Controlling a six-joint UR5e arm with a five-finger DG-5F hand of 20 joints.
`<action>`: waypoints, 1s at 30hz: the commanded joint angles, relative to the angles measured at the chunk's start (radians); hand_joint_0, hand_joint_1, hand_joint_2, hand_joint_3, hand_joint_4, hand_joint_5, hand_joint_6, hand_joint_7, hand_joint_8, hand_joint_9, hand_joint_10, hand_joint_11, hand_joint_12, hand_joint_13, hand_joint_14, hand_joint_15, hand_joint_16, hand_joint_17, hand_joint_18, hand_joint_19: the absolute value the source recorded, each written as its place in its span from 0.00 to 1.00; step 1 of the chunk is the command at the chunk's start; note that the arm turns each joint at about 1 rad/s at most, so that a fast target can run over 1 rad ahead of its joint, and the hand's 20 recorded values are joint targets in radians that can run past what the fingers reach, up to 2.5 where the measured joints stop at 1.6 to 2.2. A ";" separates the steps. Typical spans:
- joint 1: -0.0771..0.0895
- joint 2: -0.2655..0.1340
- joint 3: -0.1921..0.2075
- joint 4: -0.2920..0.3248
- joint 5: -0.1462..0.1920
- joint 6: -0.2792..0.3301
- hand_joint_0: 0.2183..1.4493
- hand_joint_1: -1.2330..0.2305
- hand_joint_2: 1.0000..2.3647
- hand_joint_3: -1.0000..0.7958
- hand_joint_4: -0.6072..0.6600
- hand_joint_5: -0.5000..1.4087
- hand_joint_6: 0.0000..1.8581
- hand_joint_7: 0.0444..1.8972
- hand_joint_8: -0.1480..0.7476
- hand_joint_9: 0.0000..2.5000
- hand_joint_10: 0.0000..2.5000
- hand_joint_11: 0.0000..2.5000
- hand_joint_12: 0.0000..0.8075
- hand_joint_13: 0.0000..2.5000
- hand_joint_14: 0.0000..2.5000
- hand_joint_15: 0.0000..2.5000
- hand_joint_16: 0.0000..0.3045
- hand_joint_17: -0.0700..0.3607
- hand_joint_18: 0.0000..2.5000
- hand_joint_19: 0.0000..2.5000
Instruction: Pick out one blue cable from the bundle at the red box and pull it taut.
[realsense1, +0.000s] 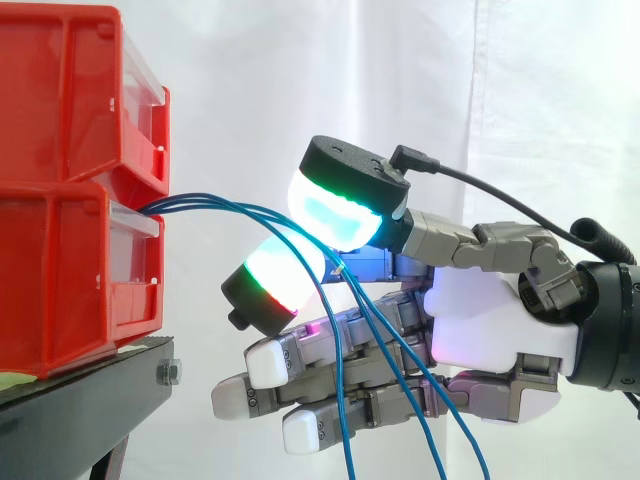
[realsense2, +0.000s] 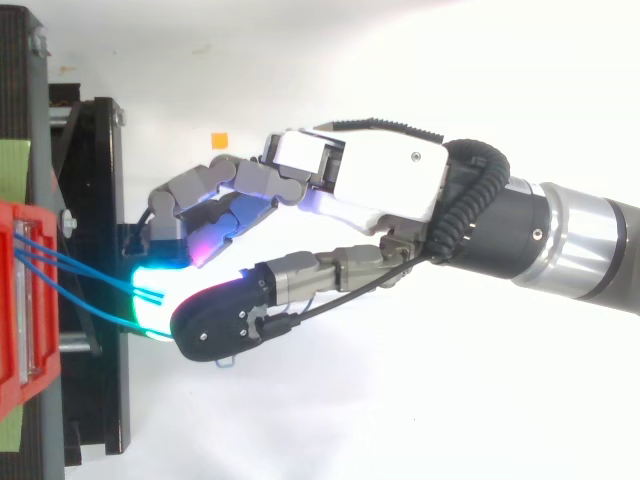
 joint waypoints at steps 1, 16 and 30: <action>0.001 0.000 0.000 0.002 0.000 0.000 0.29 0.45 0.01 0.31 0.57 0.17 0.43 0.56 0.48 0.34 0.01 0.18 0.39 0.25 0.00 0.07 0.16 0.41 0.23 0.20; 0.001 0.000 0.001 0.003 0.000 0.000 0.31 0.40 0.01 0.37 0.56 0.17 0.44 0.59 0.48 0.33 0.01 0.18 0.39 0.25 0.00 0.07 0.16 0.41 0.23 0.20; 0.001 0.000 0.001 -0.001 0.006 0.000 0.35 0.30 0.01 0.38 0.53 0.15 0.46 0.57 0.47 0.31 0.01 0.18 0.39 0.25 0.00 0.06 0.16 0.41 0.24 0.18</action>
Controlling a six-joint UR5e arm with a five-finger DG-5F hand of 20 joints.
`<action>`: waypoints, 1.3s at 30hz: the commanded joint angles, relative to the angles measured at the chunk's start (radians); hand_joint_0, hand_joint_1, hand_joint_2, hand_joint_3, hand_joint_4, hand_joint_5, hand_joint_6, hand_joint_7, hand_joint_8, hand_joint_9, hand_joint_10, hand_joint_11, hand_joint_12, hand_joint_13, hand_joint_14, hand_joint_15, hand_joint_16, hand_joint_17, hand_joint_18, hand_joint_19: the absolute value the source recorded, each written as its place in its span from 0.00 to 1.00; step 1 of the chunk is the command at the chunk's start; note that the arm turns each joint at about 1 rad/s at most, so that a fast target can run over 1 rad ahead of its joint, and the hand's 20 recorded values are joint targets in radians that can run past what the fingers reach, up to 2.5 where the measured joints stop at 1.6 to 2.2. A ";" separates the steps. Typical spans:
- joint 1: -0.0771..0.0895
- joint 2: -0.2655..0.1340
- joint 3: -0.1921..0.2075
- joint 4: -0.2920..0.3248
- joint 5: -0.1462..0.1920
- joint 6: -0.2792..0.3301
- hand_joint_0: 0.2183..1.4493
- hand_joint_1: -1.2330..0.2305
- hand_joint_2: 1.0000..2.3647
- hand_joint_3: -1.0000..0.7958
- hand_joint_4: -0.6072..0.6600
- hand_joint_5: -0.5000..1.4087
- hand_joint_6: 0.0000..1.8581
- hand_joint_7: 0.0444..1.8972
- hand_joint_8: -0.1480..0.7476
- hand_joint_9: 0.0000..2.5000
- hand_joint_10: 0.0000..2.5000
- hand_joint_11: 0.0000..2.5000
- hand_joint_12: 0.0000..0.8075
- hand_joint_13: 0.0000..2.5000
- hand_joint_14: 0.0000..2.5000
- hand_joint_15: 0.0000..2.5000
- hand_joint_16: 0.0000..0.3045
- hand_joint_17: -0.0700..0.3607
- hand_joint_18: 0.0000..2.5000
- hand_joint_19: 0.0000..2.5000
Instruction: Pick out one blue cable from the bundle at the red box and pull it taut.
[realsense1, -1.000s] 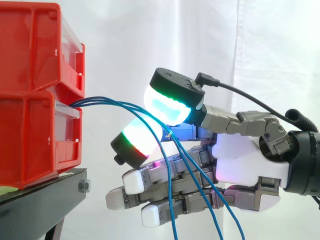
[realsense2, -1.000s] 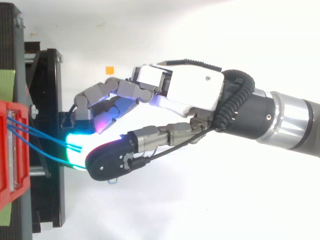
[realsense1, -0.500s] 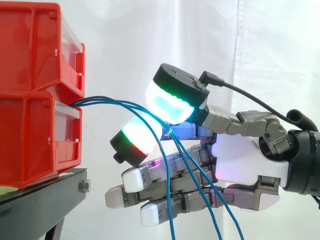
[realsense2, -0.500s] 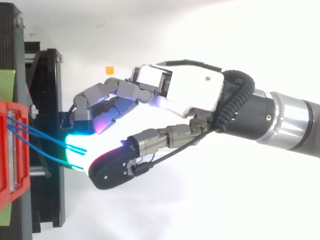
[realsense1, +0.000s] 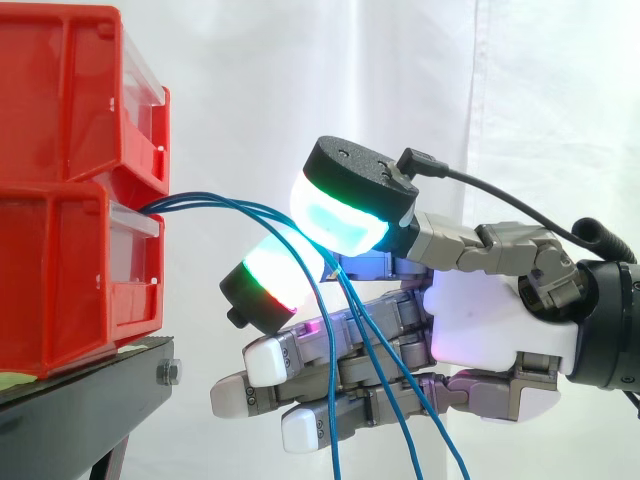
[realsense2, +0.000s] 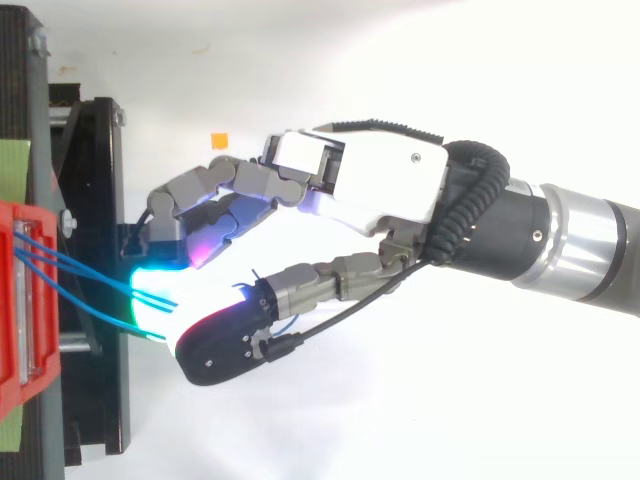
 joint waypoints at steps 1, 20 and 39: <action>0.001 0.000 0.000 -0.001 0.004 -0.001 0.35 0.29 0.01 0.38 0.53 0.15 0.46 0.56 0.47 0.31 0.01 0.18 0.39 0.25 0.00 0.06 0.16 0.41 0.24 0.18; 0.000 0.000 0.000 -0.001 0.002 0.002 0.41 0.23 0.00 0.28 0.55 0.15 0.48 0.56 0.47 0.32 0.01 0.19 0.38 0.27 0.00 0.05 0.15 0.40 0.27 0.16; 0.000 0.000 0.000 -0.003 0.005 0.002 0.38 0.25 0.00 0.28 0.53 0.16 0.47 0.58 0.49 0.34 0.01 0.19 0.39 0.28 0.00 0.05 0.15 0.40 0.28 0.17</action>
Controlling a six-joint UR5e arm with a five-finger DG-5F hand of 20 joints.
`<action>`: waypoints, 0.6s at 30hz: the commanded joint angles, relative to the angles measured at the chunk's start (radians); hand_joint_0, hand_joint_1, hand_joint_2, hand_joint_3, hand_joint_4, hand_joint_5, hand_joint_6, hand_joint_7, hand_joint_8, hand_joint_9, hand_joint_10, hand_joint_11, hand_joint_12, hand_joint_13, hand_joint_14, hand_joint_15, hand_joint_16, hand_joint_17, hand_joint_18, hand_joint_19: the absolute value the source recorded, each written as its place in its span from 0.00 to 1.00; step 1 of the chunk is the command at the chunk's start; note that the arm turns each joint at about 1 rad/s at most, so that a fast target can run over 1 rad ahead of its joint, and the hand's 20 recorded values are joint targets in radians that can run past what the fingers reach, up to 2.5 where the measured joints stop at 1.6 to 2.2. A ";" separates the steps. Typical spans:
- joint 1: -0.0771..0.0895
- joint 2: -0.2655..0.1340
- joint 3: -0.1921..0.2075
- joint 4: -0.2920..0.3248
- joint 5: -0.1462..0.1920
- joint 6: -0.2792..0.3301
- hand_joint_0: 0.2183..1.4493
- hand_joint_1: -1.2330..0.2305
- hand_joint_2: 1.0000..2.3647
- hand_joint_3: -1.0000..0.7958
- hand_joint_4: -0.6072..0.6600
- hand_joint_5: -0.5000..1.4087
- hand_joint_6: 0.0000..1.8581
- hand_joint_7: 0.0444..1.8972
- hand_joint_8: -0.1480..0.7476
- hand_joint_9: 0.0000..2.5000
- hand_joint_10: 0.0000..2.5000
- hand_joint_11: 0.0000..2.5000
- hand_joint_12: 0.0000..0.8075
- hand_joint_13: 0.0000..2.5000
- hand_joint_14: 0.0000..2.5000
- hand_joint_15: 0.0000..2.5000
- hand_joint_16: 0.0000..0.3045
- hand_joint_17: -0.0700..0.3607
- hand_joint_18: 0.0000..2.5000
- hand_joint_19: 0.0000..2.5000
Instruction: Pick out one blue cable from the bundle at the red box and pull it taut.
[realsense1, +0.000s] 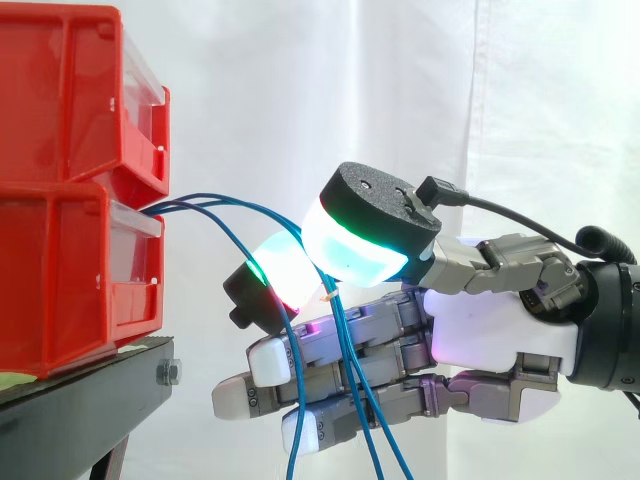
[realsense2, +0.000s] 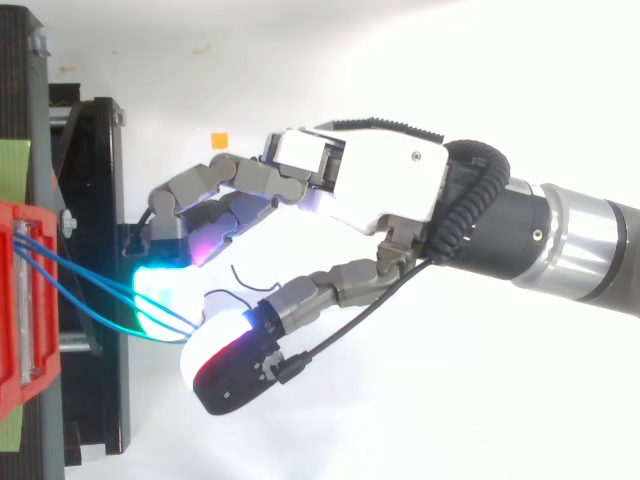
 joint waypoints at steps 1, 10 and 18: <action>-0.001 0.000 0.000 -0.002 0.000 0.000 0.41 0.24 0.00 0.28 0.52 0.16 0.47 0.61 0.49 0.34 0.01 0.20 0.39 0.28 0.00 0.05 0.15 0.40 0.28 0.16; -0.001 0.000 0.000 -0.002 0.000 0.000 0.45 0.23 0.00 0.28 0.55 0.15 0.49 0.61 0.48 0.34 0.01 0.21 0.38 0.28 0.00 0.05 0.15 0.40 0.29 0.16; -0.002 0.000 0.000 -0.002 0.000 0.000 0.40 0.24 0.00 0.28 0.61 0.15 0.49 0.61 0.48 0.35 0.01 0.22 0.39 0.29 0.00 0.06 0.15 0.40 0.30 0.17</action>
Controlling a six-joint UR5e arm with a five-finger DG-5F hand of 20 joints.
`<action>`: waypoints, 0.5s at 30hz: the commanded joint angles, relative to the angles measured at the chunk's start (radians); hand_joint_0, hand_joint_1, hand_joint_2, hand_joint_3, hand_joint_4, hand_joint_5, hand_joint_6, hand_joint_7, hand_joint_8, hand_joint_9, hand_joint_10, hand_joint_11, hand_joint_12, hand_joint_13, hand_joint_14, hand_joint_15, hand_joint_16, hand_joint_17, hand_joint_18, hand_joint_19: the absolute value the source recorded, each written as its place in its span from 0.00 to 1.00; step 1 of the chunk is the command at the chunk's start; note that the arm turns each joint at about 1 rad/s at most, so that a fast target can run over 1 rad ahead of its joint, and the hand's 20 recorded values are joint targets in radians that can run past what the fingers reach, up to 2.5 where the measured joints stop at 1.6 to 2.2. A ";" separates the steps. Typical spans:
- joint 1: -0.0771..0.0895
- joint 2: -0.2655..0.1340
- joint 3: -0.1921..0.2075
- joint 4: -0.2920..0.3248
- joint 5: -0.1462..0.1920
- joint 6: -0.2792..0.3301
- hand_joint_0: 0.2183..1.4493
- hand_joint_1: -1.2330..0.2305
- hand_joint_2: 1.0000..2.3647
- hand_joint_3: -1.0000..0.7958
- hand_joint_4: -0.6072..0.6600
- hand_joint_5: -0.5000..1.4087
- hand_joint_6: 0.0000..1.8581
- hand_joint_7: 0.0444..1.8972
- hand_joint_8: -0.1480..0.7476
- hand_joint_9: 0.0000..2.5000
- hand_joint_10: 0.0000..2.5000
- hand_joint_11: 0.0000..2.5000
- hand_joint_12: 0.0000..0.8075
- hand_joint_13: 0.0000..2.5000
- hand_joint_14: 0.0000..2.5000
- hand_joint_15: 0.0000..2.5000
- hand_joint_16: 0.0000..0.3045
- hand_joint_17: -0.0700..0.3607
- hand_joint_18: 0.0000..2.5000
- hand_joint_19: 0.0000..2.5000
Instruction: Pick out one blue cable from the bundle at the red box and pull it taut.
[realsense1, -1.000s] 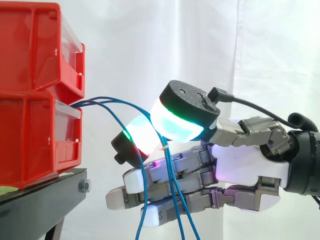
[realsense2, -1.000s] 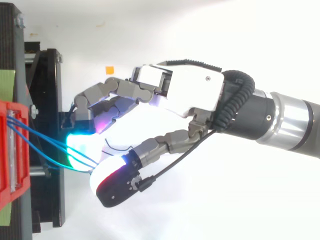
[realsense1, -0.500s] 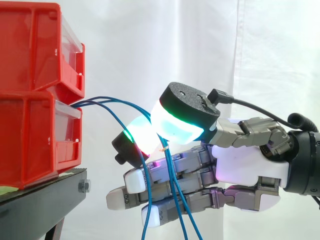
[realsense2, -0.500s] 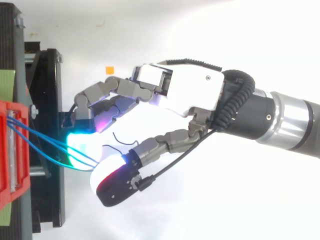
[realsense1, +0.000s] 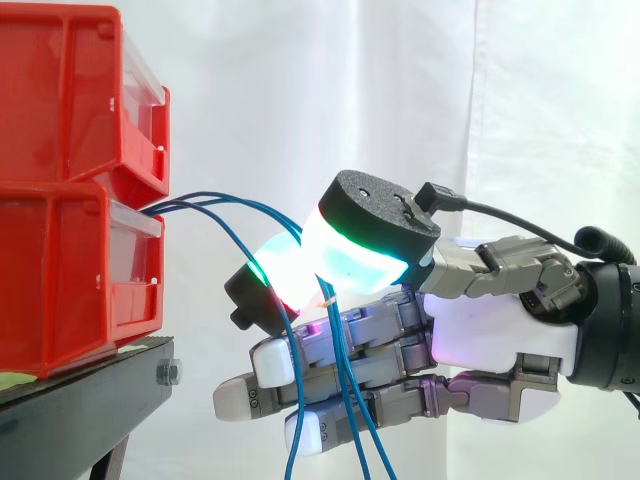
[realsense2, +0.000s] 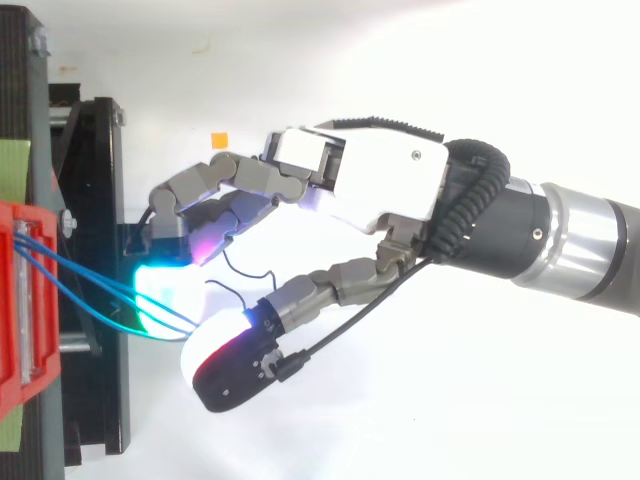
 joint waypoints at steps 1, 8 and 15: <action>-0.001 0.000 0.000 0.000 0.000 0.000 0.37 0.26 0.00 0.28 0.61 0.15 0.49 0.62 0.49 0.36 0.01 0.22 0.39 0.28 0.00 0.06 0.15 0.40 0.29 0.18; -0.001 0.000 0.000 0.000 0.000 0.000 0.31 0.40 0.00 0.29 0.57 0.16 0.49 0.61 0.50 0.38 0.01 0.25 0.40 0.28 0.00 0.08 0.16 0.41 0.28 0.21; -0.001 0.000 0.000 0.000 0.000 0.000 0.31 0.45 0.00 0.31 0.56 0.16 0.48 0.63 0.50 0.38 0.01 0.24 0.41 0.27 0.00 0.08 0.16 0.41 0.26 0.22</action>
